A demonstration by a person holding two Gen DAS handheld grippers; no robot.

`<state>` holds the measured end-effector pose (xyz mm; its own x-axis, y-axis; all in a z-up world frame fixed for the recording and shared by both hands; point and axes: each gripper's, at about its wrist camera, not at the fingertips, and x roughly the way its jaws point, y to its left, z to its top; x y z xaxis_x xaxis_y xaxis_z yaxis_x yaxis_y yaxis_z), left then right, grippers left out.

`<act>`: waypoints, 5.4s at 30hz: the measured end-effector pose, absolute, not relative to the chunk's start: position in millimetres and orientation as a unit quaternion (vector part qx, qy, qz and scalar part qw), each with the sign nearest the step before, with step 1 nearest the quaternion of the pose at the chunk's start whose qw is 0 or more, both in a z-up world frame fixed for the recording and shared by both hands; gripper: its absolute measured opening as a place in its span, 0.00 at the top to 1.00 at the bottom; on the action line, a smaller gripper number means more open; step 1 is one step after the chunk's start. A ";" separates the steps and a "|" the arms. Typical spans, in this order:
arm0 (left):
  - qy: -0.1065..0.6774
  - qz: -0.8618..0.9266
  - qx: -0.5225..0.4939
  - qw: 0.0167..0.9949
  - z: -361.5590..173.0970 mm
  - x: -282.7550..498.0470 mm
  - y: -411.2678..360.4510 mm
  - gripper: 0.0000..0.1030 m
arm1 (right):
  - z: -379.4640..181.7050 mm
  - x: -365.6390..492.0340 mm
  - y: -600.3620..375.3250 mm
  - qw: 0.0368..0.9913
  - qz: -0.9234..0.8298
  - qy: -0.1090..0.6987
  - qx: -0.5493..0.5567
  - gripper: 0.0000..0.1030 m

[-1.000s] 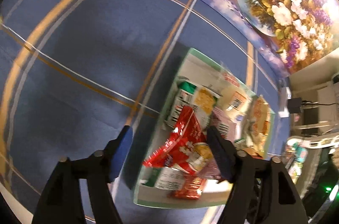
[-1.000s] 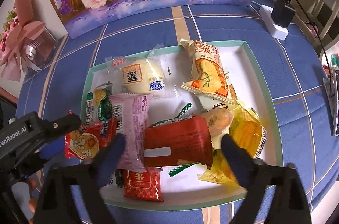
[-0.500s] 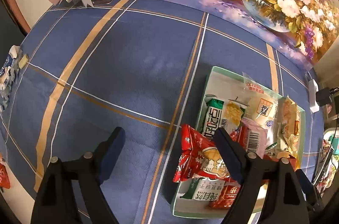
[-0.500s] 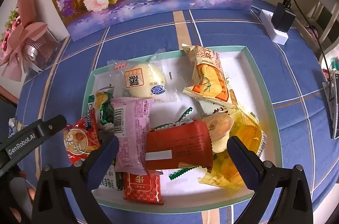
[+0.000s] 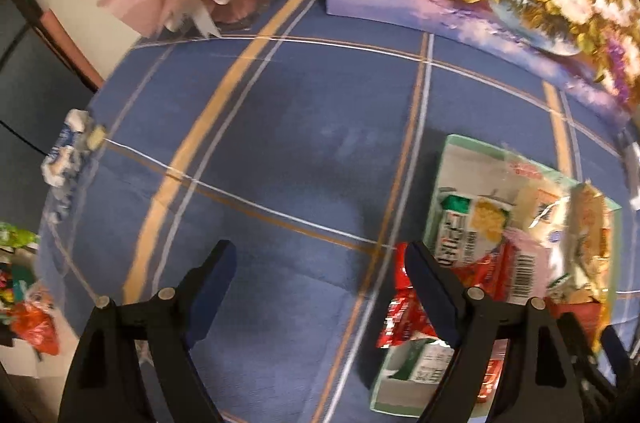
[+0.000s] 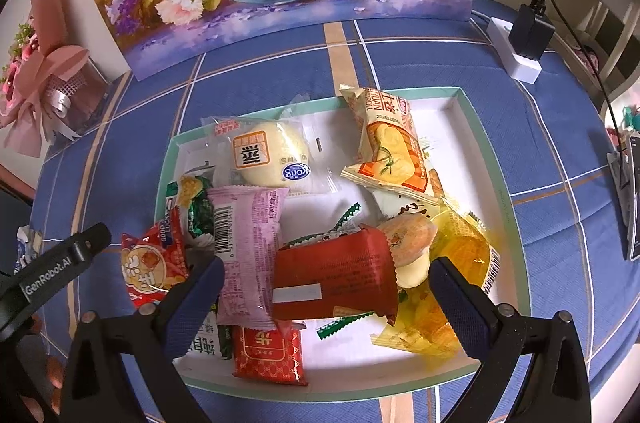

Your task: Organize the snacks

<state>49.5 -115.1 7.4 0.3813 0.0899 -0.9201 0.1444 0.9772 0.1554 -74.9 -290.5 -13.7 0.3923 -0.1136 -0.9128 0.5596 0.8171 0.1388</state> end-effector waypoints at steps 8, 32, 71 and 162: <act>0.549 0.002 0.133 0.825 9.9 36.2 -116.1 0.16 | -7.4 -82.3 -287.3 0.809 -0.209 0.505 0.215 0.00; 0.570 -0.038 0.126 0.811 11.2 -39.9 -65.8 0.16 | 2.8 -157.2 -235.4 0.827 -0.193 0.489 0.201 0.00; 0.586 -0.066 0.148 0.794 1.4 -43.3 -69.8 0.16 | -4.8 -158.4 -235.4 0.816 -0.205 0.506 0.192 0.00; 0.593 -0.065 0.133 0.791 -4.5 -39.5 -65.4 0.16 | -11.3 -156.2 -233.5 0.811 -0.202 0.516 0.186 0.00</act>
<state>-39.5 -65.4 -4.5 0.2872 0.0546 -0.9563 0.2609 0.9562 0.1330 -156.2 -233.5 -11.3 0.3855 -0.1348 -0.9128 0.5193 0.8494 0.0939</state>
